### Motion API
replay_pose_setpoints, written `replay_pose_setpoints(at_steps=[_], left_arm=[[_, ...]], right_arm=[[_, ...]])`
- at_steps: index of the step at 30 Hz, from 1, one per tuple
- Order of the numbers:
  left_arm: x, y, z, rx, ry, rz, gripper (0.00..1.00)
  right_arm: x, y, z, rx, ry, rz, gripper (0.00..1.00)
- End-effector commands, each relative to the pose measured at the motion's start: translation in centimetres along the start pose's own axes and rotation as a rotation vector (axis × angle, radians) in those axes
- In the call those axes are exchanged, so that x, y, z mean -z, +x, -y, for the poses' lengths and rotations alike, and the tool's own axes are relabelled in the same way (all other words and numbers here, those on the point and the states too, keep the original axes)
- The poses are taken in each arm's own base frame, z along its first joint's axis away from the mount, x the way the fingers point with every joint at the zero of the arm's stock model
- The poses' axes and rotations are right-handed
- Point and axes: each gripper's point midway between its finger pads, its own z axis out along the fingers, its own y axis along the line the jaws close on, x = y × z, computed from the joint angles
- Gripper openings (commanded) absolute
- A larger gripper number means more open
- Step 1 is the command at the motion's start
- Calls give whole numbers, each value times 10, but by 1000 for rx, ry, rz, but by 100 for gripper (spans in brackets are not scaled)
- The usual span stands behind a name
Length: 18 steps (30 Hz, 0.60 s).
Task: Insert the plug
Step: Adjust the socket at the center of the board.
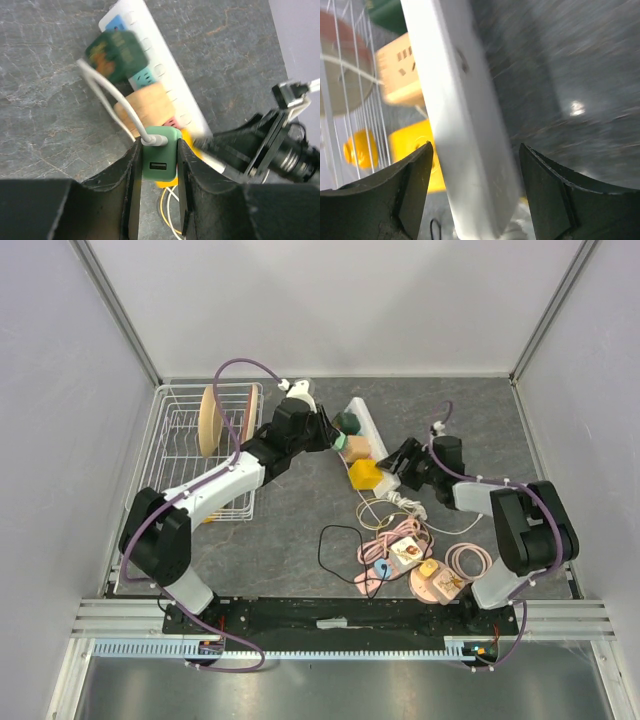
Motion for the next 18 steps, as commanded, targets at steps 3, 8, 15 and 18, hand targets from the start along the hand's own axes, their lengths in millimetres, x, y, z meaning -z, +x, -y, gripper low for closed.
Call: replay_pose_setpoints(at_steps=[3,8,15,18], left_arm=[[19,-39,9,19,-51,91,2],[17,-25,13,21,-67,70,2],[27,-9,5,71,-98,93,2],[38,-7,-4,91,-112,122,2]], right_arm=[[9,27,-48,63,-79,-25,76],[11,11,-18,127,72,51,78],[2,6,-58,319,-91,7,74],[-3,-4,-77,393,-121,22,74]])
